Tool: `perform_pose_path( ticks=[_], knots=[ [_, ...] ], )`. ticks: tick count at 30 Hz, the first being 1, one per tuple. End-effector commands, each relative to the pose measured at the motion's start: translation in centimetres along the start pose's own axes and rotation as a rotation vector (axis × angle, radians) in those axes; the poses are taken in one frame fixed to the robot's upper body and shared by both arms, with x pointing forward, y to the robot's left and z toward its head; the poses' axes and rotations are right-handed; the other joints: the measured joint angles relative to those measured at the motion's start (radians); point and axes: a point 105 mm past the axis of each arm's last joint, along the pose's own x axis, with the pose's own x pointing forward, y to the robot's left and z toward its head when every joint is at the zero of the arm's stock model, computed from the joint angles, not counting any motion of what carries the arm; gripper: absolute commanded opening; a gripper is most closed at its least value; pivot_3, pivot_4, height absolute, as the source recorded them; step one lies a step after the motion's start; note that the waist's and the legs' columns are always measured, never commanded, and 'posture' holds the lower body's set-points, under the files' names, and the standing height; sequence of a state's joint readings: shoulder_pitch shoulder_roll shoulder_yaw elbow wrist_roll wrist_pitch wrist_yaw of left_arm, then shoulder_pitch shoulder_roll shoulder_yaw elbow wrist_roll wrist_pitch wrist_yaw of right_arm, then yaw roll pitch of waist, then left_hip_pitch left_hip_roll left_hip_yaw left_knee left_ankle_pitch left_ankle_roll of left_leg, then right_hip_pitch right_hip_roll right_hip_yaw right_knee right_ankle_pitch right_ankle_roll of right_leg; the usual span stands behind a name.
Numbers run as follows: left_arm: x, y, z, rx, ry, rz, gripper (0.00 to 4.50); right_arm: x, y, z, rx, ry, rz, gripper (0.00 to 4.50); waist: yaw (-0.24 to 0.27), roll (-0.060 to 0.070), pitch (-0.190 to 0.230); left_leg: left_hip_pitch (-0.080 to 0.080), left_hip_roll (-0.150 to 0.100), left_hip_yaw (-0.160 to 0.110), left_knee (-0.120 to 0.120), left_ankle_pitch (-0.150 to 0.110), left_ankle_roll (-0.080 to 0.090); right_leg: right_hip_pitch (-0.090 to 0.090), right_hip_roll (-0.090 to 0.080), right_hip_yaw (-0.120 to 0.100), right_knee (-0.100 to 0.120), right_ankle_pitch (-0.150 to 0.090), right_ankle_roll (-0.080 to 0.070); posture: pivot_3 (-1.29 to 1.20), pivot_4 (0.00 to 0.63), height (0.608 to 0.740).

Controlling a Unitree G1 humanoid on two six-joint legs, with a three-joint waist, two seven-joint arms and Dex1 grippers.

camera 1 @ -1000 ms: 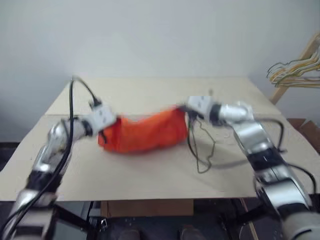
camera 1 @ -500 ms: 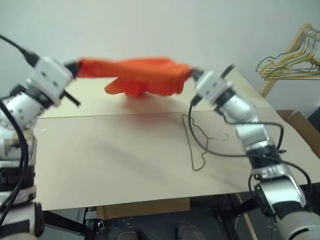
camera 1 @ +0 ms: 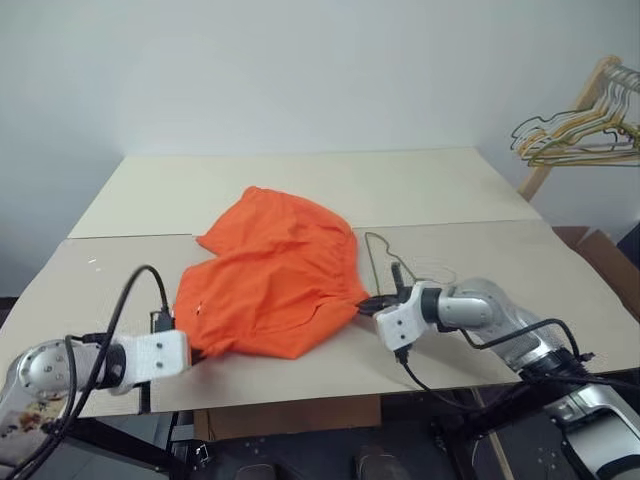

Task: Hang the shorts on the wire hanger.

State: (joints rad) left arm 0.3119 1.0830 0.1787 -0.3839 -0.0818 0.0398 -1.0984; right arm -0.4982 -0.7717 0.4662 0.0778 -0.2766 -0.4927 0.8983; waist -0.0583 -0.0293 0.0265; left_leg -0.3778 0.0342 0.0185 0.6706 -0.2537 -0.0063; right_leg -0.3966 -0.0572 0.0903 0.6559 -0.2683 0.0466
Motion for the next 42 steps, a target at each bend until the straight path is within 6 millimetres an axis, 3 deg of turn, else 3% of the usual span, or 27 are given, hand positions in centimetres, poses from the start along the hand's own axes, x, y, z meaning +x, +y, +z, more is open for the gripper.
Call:
perform_pose_path(
  ticks=[1, 6, 12, 15, 21, 24, 26, 27, 30, 32, 36, 42],
  knots=[
    [-0.7, -0.7, 0.4, 0.013, 0.027, -0.068, 0.0, -1.4, 0.3, 0.9, -0.002, -0.031, 0.091, 0.04, 0.009, 0.0, 0.001, 0.003, 0.0, 0.0, -0.001, -0.001, 0.001, 0.004, 0.0, 0.0, -0.002, 0.0, 0.0, 0.03, 0.0, 0.74],
    [-1.1, -3.2, -0.2, -0.028, 0.09, -0.205, 0.0, -1.5, 1.8, 1.2, 0.027, -0.034, 0.183, 0.04, 0.015, -0.001, 0.0, 0.009, 0.002, 0.003, -0.002, -0.002, 0.004, 0.009, 0.0, 0.0, -0.005, -0.001, 0.0, 0.03, 0.0, 0.74],
    [-0.8, -3.5, -0.5, -0.059, 0.084, -0.191, 0.0, -2.2, 2.9, 2.7, 0.073, -0.1, 0.244, 0.04, 0.022, -0.001, 0.0, 0.009, 0.002, 0.004, -0.002, -0.002, 0.004, 0.009, 0.0, 0.0, -0.005, -0.001, -0.001, 0.03, 0.0, 0.74],
    [-0.6, -3.3, -0.5, -0.051, 0.073, -0.169, 0.64, -2.2, 3.2, 2.7, 0.074, -0.09, 0.261, 0.69, 0.022, -0.001, 0.0, 0.009, 0.002, 0.004, -0.002, -0.002, 0.004, 0.009, 0.0, 0.0, -0.006, -0.001, -0.001, 0.03, 0.0, 0.74],
    [-2.1, -3.0, -0.4, -0.064, 0.093, -0.203, 2.63, -4.3, 2.1, 2.9, 0.207, -0.12, 0.195, 2.8, 0.031, -0.001, 0.001, 0.009, 0.002, 0.005, -0.002, -0.002, 0.004, 0.009, 0.0, 0.001, -0.007, -0.001, -0.001, 0.02, 0.0, 0.74],
    [-3.4, -2.2, -0.1, -0.061, 0.096, -0.181, 3.64, -6.0, 0.4, 1.6, 0.344, -0.092, 0.073, 3.88, 0.033, -0.001, 0.001, 0.009, 0.002, 0.005, -0.002, -0.002, 0.004, 0.009, 0.0, 0.001, -0.007, -0.001, -0.001, 0.02, 0.0, 0.74],
    [-4.0, -0.8, 1.6, -0.047, 0.011, -0.122, 4.23, -6.5, -1.6, -0.2, 0.517, -0.025, -0.063, 4.46, 0.037, -0.002, 0.001, 0.01, 0.003, 0.006, -0.002, -0.002, 0.004, 0.009, 0.0, 0.0, -0.007, -0.001, -0.001, 0.02, 0.0, 0.74],
    [-4.2, -0.1, 2.8, -0.04, -0.049, -0.093, 4.44, -6.7, -2.1, -0.9, 0.59, 0.007, -0.105, 4.5, 0.039, -0.002, 0.001, 0.01, 0.004, 0.006, -0.002, -0.002, 0.004, 0.009, 0.001, 0.0, -0.007, -0.002, -0.002, 0.02, 0.0, 0.74],
    [-4.1, 2.4, 7.2, -0.021, -0.317, 0.033, 4.44, -6.7, -3.4, -3.0, 0.821, 0.093, -0.216, 4.5, 0.045, -0.002, 0.001, 0.01, 0.004, 0.006, -0.002, -0.002, 0.004, 0.009, 0.001, 0.0, -0.007, -0.001, -0.001, 0.01, 0.0, 0.74],
    [-3.7, 3.4, 9.1, -0.019, -0.43, 0.073, 4.44, -6.0, -4.1, -4.7, 1.009, 0.169, -0.309, 4.5, 0.044, -0.002, 0.001, 0.009, 0.004, 0.006, -0.002, -0.002, 0.003, 0.009, 0.001, 0.001, -0.007, -0.001, -0.001, 0.0, 0.0, 0.74],
    [-1.8, 3.6, 10.2, -0.002, -0.488, 0.053, 4.44, -4.4, -4.0, -7.9, 1.302, 0.354, -0.501, 4.5, 0.031, -0.002, 0.0, 0.009, 0.003, 0.006, -0.002, -0.003, 0.003, 0.008, 0.003, 0.003, -0.006, -0.001, -0.001, -0.03, 0.0, 0.74],
    [-0.4, 4.2, 10.9, -0.023, -0.551, 0.068, 4.44, -1.5, -2.5, -7.8, 1.498, 0.42, -0.6, 4.5, 0.014, -0.001, 0.0, 0.005, 0.002, 0.005, -0.003, -0.003, 0.003, 0.005, 0.002, 0.003, -0.007, 0.0, 0.0, -0.05, 0.0, 0.74]
  ],
)
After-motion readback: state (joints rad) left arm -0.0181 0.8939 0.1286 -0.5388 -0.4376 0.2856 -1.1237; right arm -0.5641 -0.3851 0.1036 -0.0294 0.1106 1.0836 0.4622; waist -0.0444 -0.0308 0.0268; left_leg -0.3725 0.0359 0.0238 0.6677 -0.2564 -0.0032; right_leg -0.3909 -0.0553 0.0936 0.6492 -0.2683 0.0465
